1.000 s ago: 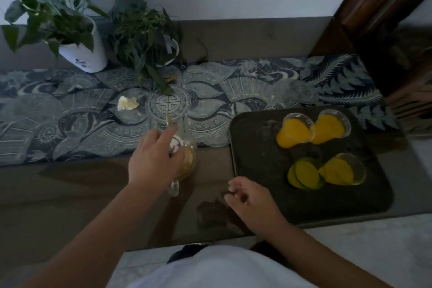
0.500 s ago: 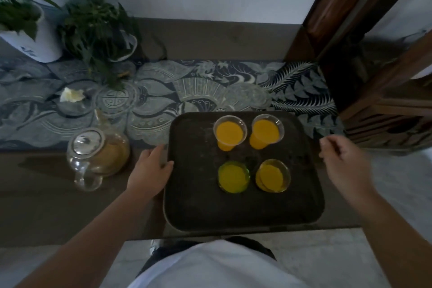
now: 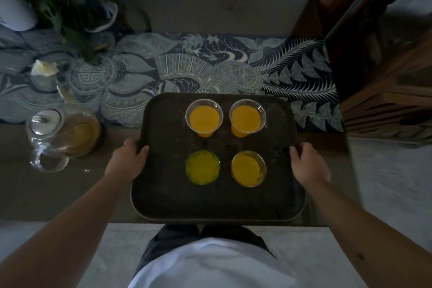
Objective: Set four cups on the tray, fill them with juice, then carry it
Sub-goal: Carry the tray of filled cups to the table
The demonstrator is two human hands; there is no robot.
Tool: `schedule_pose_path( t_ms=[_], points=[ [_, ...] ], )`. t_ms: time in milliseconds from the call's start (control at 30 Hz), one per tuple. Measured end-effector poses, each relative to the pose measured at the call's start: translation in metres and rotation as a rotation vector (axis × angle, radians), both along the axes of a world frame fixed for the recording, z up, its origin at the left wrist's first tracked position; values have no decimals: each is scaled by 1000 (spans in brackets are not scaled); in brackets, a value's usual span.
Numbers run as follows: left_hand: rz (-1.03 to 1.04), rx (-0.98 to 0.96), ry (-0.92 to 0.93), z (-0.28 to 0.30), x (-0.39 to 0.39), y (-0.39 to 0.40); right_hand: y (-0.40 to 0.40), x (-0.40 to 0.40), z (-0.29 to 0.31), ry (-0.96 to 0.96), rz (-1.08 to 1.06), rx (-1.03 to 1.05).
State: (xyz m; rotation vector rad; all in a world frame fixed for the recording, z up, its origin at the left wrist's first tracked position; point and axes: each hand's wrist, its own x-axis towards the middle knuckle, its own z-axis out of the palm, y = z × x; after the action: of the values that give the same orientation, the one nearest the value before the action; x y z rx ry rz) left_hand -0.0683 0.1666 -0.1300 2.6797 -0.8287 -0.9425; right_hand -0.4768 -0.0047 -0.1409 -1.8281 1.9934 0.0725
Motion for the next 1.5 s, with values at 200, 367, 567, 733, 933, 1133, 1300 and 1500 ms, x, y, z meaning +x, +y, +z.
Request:
schedule_pose_path(
  t_ms=[200, 367, 567, 733, 933, 1133, 1300, 1500],
  points=[
    [-88, 73, -149, -7, 0, -8, -8, 0, -9, -20, -20, -51],
    [-148, 141, -270, -11, -4, -19, -11, 5, -16, 92, 53, -64],
    [-155, 157, -310, -15, -8, -19, -13, 9, -20, 145, 65, -26],
    [-154, 115, -298, -18, -8, -18, -13, 8, -19, 144, 86, -40],
    [-143, 105, -283, -18, -10, -14, -11, 5, -21, 129, 98, -56],
    [-146, 108, -279, -14, -15, -7, -6, 0, -22, 127, 94, -61],
    [-166, 87, -276, -12, -22, -3, 10, -17, -21, 91, 112, -110],
    [-243, 80, -301, -7, -33, -11, 31, -39, -17, 84, -7, -64]
  ],
)
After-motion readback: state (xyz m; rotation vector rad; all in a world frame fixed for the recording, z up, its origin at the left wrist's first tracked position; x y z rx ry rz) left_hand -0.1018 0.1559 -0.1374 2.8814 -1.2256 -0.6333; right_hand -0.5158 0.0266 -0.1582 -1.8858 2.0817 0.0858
